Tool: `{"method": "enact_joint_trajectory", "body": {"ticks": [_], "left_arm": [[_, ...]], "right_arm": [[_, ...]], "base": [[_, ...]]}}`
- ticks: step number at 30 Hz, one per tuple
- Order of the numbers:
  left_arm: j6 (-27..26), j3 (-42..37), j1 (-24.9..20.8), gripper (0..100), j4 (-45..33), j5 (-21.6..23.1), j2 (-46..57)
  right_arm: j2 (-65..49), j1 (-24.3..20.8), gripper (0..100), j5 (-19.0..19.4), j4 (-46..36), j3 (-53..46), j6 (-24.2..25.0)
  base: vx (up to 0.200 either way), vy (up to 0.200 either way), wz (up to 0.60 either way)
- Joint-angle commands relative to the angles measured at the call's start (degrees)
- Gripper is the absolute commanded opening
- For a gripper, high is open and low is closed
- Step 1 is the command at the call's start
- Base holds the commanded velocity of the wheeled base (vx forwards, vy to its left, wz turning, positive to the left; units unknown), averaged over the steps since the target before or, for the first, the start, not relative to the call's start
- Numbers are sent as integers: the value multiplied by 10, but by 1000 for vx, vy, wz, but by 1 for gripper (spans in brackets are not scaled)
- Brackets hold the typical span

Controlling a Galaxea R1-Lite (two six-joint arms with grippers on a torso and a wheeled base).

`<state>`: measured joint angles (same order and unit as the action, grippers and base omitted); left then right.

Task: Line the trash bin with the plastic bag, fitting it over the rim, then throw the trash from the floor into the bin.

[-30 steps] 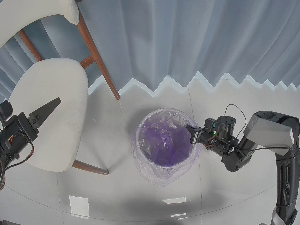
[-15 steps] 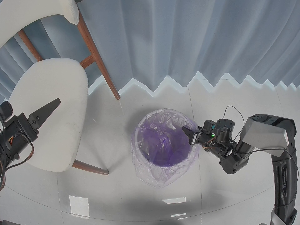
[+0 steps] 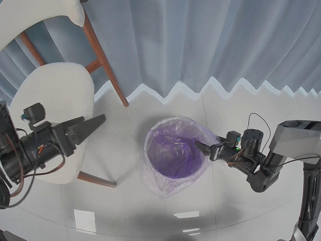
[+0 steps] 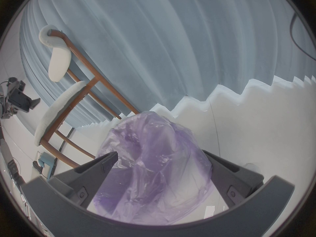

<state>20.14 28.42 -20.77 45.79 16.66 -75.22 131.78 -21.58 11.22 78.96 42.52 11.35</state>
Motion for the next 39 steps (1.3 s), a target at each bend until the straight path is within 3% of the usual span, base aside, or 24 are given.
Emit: {"method": "enact_joint_trajectory", "body": {"ticks": [1,8,14,19,22,30,39], "left_arm": [[-19,68,-76,100,-18,0,-143],[-65,190,-90,100,-73,-8,-275],[-157,310,-93,100,-132,-64,-385],[-162,356,-102,100,-208,-79,-425],[-163,408,-102,100,-257,-117,-466],[-172,467,-98,100,-266,-208,-534],[-187,530,-96,100,-264,-230,-612]], "right_arm": [[-33,0,100,20,47,-55,3],[19,0,100,0,65,-31,1],[30,0,100,-23,69,-19,5],[33,-3,100,-23,70,-18,5],[32,-7,100,-24,70,-17,4],[33,-17,100,-37,86,-22,5],[30,-20,100,-42,91,-27,6]], "base": [[0,0,0],[0,0,0],[0,0,0],[0,0,0],[0,0,0],[0,0,0],[0,0,0]]}}
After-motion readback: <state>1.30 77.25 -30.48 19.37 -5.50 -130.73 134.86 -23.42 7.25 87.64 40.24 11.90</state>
